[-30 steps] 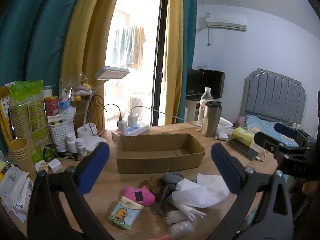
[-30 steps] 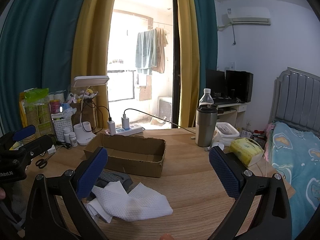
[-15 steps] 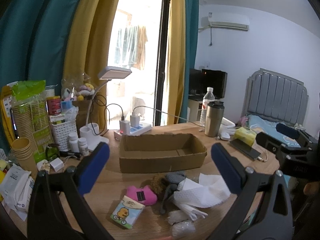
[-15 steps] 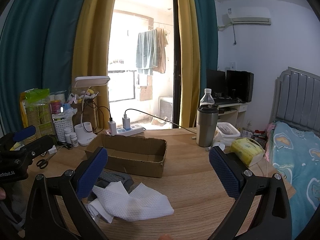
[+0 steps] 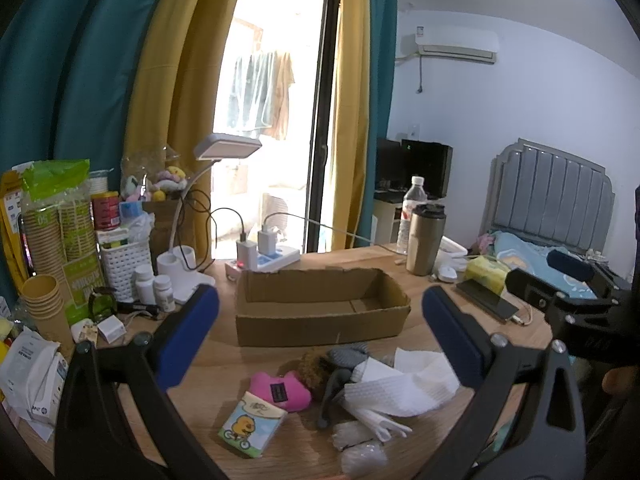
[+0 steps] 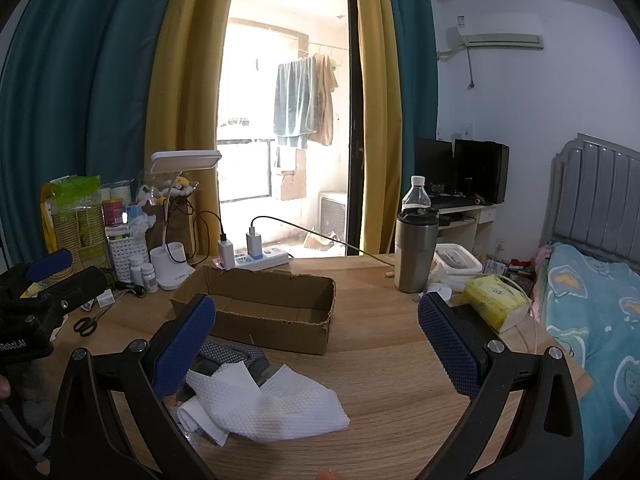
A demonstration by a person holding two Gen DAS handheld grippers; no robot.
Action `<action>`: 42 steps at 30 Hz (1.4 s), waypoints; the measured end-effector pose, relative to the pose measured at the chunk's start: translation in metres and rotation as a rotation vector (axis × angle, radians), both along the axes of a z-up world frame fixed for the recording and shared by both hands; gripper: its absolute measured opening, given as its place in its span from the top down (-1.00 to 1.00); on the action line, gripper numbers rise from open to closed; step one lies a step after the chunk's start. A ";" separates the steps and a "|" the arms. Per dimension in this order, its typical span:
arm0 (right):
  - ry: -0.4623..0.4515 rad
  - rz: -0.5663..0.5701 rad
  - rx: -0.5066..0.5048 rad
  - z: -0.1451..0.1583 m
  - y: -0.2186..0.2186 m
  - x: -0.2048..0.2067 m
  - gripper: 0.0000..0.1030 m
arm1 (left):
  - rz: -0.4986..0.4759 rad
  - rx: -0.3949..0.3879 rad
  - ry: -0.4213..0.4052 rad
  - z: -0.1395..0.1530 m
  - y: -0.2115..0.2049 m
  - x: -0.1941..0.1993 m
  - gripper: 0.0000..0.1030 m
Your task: Organize soft objects
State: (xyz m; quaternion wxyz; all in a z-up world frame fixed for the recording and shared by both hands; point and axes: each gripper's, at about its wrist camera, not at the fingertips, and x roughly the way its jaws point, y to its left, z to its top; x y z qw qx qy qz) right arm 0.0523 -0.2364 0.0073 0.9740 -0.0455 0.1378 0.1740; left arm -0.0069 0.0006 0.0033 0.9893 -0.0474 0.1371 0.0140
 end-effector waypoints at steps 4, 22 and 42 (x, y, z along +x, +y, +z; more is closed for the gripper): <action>0.001 0.000 0.000 0.000 0.000 0.000 -0.99 | -0.003 -0.001 0.000 0.001 -0.001 0.000 -0.99; 0.002 0.002 -0.002 0.001 -0.002 0.001 -0.99 | -0.003 -0.004 -0.001 0.001 0.000 0.000 -0.99; 0.024 0.007 -0.009 -0.012 0.012 -0.001 -0.99 | 0.011 -0.024 0.029 -0.008 0.007 0.003 -0.99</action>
